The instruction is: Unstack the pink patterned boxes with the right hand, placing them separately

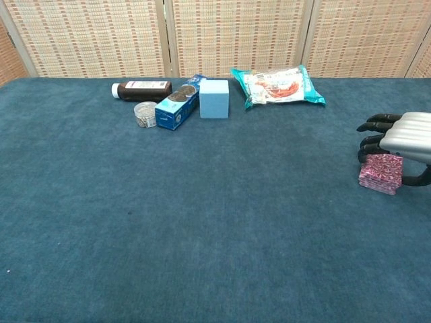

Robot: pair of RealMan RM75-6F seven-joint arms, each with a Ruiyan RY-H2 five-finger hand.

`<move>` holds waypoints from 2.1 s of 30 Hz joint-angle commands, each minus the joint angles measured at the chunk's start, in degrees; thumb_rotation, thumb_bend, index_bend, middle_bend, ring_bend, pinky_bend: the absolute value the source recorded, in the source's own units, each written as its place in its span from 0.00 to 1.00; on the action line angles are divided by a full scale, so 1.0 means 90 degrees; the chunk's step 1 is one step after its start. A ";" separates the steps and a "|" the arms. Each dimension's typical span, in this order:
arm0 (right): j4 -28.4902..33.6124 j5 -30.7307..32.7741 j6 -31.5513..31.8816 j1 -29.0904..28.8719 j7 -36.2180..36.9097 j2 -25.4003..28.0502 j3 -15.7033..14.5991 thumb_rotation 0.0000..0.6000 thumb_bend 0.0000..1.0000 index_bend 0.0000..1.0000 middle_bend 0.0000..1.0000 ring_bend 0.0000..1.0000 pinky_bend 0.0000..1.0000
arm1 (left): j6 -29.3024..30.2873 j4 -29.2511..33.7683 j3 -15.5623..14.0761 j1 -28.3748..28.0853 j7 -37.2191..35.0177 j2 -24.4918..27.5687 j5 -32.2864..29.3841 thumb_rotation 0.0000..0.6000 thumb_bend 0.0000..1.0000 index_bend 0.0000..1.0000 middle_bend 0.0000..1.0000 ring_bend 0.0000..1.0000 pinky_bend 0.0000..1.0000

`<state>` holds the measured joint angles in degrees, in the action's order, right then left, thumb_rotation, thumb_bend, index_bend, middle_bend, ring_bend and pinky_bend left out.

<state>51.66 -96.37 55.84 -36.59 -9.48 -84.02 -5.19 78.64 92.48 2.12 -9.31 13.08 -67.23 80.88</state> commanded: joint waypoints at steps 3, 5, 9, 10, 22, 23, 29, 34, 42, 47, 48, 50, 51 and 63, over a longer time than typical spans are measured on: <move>-0.0015 0.0033 0.0013 0.0018 -0.0078 -0.0033 0.0008 1.00 0.25 0.37 0.28 0.08 0.00 | -0.0009 -0.0001 -0.0004 -0.0004 0.0009 -0.0004 -0.0003 1.00 0.46 0.00 0.00 0.00 0.14; -0.0020 0.0045 0.0017 0.0023 -0.0104 -0.0040 0.0011 1.00 0.25 0.38 0.29 0.08 0.00 | -0.0022 0.0002 -0.0009 -0.0010 0.0021 -0.0006 -0.0003 1.00 0.46 0.00 0.00 0.00 0.14; -0.0020 0.0041 0.0069 0.0032 -0.0098 -0.0048 0.0010 1.00 0.25 0.41 0.31 0.10 0.00 | -0.0024 0.0002 -0.0010 -0.0014 0.0027 -0.0008 -0.0002 1.00 0.46 0.00 0.00 0.00 0.13; -0.0024 0.0024 0.0109 0.0033 -0.0093 -0.0052 0.0009 1.00 0.25 0.43 0.32 0.11 0.00 | -0.0025 0.0003 -0.0009 -0.0015 0.0025 -0.0007 -0.0005 1.00 0.46 0.00 0.00 0.00 0.13; -0.0116 -0.0067 0.0308 0.0055 -0.0153 -0.0100 -0.0025 1.00 0.25 0.54 0.38 0.16 0.00 | 0.0006 0.0032 -0.0018 -0.0001 0.0016 0.0010 0.0008 1.00 0.46 0.00 0.00 0.00 0.14; -0.0113 -0.0067 0.0313 0.0057 -0.0157 -0.0098 -0.0025 1.00 0.25 0.55 0.38 0.17 0.00 | 0.0007 0.0032 -0.0018 0.0000 0.0014 0.0010 0.0008 1.00 0.47 0.00 0.00 0.00 0.14; -0.0038 -0.0086 0.0419 0.0088 -0.0205 -0.0043 -0.0026 1.00 0.25 0.58 0.39 0.17 0.00 | 0.0045 0.0036 -0.0028 0.0021 -0.0002 0.0014 0.0029 1.00 0.46 0.00 0.00 0.00 0.14; 0.0044 -0.0125 0.0517 0.0100 -0.0280 0.0018 -0.0029 1.00 0.25 0.60 0.41 0.19 0.00 | 0.0058 0.0046 -0.0042 0.0026 0.0004 0.0014 0.0061 1.00 0.46 0.00 0.00 0.00 0.14; 0.0158 -0.0168 0.0587 0.0093 -0.0393 0.0059 -0.0024 1.00 0.25 0.64 0.44 0.21 0.00 | 0.0066 0.0056 -0.0045 0.0029 -0.0016 0.0028 0.0079 1.00 0.46 0.00 0.00 0.00 0.14; 0.0446 -0.0257 0.0784 0.0106 -0.0570 0.0185 -0.0010 1.00 0.25 0.65 0.44 0.22 0.00 | 0.0077 0.0058 -0.0056 0.0035 -0.0050 0.0040 0.0111 1.00 0.46 0.00 0.00 0.00 0.14; 0.0520 -0.0287 0.0829 0.0111 -0.0600 0.0215 -0.0017 1.00 0.25 0.65 0.44 0.22 0.00 | 0.0082 0.0059 -0.0056 0.0037 -0.0056 0.0043 0.0115 1.00 0.46 0.00 0.00 0.00 0.14; 0.0715 -0.0365 0.0911 0.0121 -0.0690 0.0280 -0.0045 1.00 0.25 0.65 0.44 0.22 0.00 | 0.0089 0.0067 -0.0054 0.0038 -0.0069 0.0051 0.0124 1.00 0.46 0.00 0.00 0.00 0.14; 0.0802 -0.0401 0.0936 0.0124 -0.0737 0.0301 -0.0062 1.00 0.25 0.65 0.45 0.22 0.00 | 0.0092 0.0068 -0.0054 0.0038 -0.0076 0.0056 0.0129 1.00 0.46 0.00 0.00 0.00 0.14; 0.1583 -0.0779 0.0807 0.0063 -0.1395 -0.0009 -0.0221 1.00 0.25 0.65 0.45 0.22 0.00 | 0.0096 0.0083 -0.0101 0.0049 -0.0148 0.0094 0.0222 1.00 0.46 0.00 0.00 0.00 0.14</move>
<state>65.67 -103.15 63.35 -35.92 -21.69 -83.72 -7.12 79.52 93.21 1.22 -8.88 11.75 -66.38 82.89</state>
